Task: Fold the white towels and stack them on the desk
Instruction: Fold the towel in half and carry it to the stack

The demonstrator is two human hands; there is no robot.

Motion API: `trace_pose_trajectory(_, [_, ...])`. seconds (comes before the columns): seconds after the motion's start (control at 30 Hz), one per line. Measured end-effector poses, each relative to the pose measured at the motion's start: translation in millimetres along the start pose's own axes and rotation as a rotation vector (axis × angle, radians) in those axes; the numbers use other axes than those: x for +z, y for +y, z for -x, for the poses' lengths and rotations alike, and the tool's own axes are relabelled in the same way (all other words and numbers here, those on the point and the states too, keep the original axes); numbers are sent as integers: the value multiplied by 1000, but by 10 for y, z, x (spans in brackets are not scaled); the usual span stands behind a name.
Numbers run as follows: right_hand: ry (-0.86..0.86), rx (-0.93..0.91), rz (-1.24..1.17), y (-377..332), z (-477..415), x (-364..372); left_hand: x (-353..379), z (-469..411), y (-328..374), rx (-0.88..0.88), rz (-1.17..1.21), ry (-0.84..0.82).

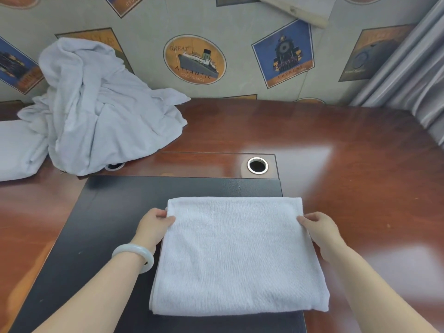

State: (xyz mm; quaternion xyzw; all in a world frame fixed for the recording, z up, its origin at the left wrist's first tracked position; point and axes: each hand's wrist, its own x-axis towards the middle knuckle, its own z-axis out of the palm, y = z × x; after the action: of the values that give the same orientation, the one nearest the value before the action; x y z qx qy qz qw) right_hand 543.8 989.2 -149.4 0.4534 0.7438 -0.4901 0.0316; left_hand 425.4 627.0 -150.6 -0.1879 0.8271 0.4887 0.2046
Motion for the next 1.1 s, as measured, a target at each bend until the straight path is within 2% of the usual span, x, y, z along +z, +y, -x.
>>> trace_pose_trajectory(0.17, [-12,15,-91,-9,62,-8,-18,72,1,0,96,-7])
trace_pose_trajectory(0.4, [-140,66,-110,-63,73,-68,-87,109,54,-11,-60,-51])
trace_pose_trajectory(0.5, [-167,28,-131,-51,254,-263,-223,265,60,-12,49,-63])
trace_pose_trajectory(0.57, [-180,17,-70,94,413,-400,-314,471,-36,-12,29,-93])
trace_pose_trajectory(0.67, [-222,108,26,470,646,-399,-312,737,-358,-45,-106,-149])
trace_pose_trajectory(0.83, [-137,167,-158,677,872,-294,-162,995,-599,-17,-108,-35])
trace_pose_trajectory(0.9, [-138,175,-154,669,903,-332,-162,1091,-598,-58,-77,-2])
trace_pose_trajectory(0.97, [-220,200,-116,671,934,-387,-208,1132,-651,-122,-86,-10])
trace_pose_trajectory(1.1, [-396,272,-159,615,986,-495,-328,1157,-754,-251,-12,-148])
